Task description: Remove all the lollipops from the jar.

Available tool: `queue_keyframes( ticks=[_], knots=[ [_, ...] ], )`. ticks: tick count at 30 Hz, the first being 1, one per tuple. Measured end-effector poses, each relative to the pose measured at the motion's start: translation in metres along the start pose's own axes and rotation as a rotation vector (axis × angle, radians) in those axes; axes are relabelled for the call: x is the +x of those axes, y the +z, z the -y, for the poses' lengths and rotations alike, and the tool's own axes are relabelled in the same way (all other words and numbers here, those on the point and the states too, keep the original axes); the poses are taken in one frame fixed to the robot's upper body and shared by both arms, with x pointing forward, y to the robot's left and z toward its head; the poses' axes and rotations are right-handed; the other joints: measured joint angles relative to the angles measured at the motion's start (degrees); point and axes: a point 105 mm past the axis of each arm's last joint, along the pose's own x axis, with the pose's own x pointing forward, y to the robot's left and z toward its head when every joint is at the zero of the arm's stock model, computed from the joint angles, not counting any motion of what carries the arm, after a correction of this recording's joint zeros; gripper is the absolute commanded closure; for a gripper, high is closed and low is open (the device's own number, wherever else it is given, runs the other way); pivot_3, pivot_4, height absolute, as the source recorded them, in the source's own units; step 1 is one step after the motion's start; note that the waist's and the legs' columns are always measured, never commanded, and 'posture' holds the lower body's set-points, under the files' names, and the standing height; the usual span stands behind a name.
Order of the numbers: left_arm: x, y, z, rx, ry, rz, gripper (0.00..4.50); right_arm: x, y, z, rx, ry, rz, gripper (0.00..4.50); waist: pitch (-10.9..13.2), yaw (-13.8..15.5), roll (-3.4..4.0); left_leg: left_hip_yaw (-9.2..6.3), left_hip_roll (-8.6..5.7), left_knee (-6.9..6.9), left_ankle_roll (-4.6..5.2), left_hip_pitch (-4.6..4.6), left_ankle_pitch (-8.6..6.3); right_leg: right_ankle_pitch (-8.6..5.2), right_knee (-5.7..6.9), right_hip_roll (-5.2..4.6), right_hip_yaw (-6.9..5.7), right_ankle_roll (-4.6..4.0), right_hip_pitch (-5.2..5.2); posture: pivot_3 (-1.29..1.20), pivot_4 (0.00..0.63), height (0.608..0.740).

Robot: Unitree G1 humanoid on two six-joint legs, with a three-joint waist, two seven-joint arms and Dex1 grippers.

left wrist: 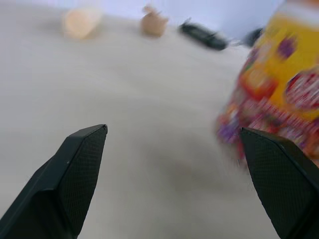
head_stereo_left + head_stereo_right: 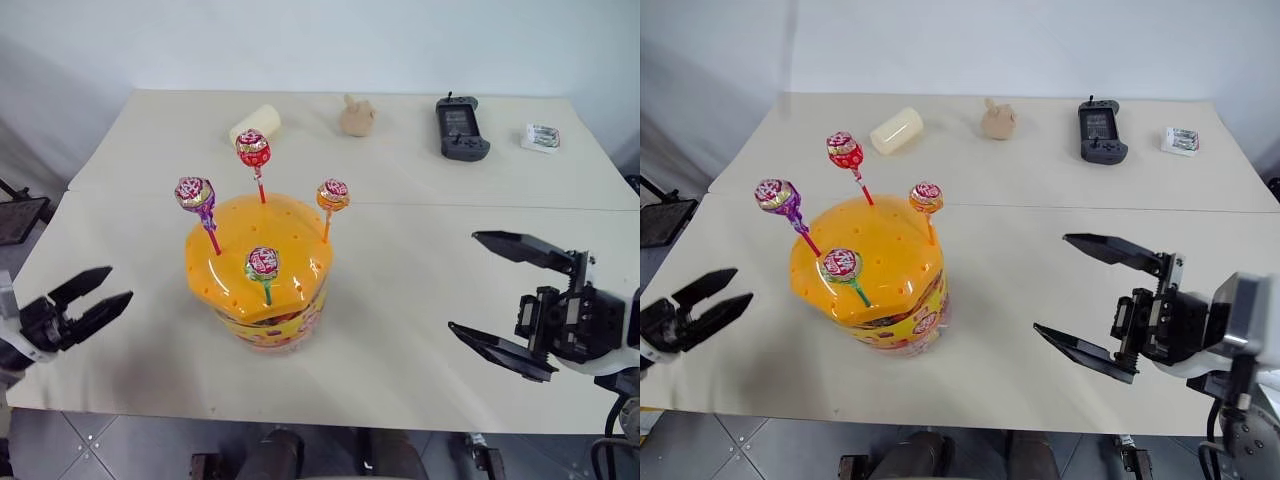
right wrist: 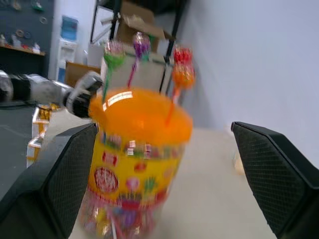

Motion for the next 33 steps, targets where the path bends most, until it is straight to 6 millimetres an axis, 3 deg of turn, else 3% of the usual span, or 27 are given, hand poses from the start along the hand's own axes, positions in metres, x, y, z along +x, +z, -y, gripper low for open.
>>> queue_keyframes(
  ticks=[4,7,11,16,20,31,33],
  knots=[
    [0.027,0.039,0.030,0.047,-0.230,0.009,0.00,0.001,0.010,0.003,-0.021,0.017,0.040,0.02,0.00,-0.12,0.00,0.08,0.12,-0.07,-0.04,0.02,-0.06,0.00,-0.12,0.08,0.04,-0.01,-0.03,0.00,0.150,0.740],
    [0.042,0.057,0.049,0.053,-0.357,0.007,0.00,-0.003,0.007,0.003,-0.018,0.042,0.033,0.02,0.02,-0.24,0.03,0.21,0.17,-0.11,-0.05,0.01,-0.08,0.00,-0.11,0.13,0.03,-0.01,-0.12,0.00,0.150,0.740],
    [0.069,0.077,0.076,0.108,-0.517,0.022,0.00,-0.007,-0.003,-0.003,0.018,0.093,0.009,0.02,0.03,-0.14,0.04,0.27,0.17,-0.07,-0.05,0.02,-0.08,0.00,-0.06,0.14,0.02,-0.02,-0.13,0.00,0.150,0.740],
    [0.083,0.085,0.097,0.118,-0.603,0.031,0.00,-0.011,-0.013,-0.003,0.025,0.078,-0.007,0.02,0.04,-0.37,0.06,0.49,0.20,-0.07,-0.05,0.05,-0.08,0.01,0.06,0.21,0.03,-0.02,-0.25,0.00,0.150,0.740],
    [0.088,0.083,0.103,0.093,-0.635,0.015,0.78,-0.010,-0.015,-0.003,0.028,0.081,-0.015,0.00,0.04,-0.17,0.06,0.49,0.20,-0.04,-0.06,0.06,-0.08,0.02,0.08,0.22,0.03,-0.03,-0.24,0.00,0.150,0.740],
    [0.102,0.077,0.110,0.065,-0.677,0.033,4.24,-0.008,-0.021,0.008,0.018,0.056,-0.025,0.00,0.04,-0.20,0.05,0.55,0.20,-0.01,-0.06,0.05,-0.08,0.07,0.05,0.25,0.05,-0.03,-0.27,0.00,0.150,0.740],
    [0.102,0.078,0.110,0.054,-0.677,0.051,4.46,-0.009,-0.022,0.009,0.021,0.042,-0.024,0.00,0.04,-0.11,0.05,0.55,0.20,-0.01,-0.06,0.05,-0.08,0.07,0.04,0.24,0.04,-0.03,-0.26,0.00,0.150,0.740]
  ],
)
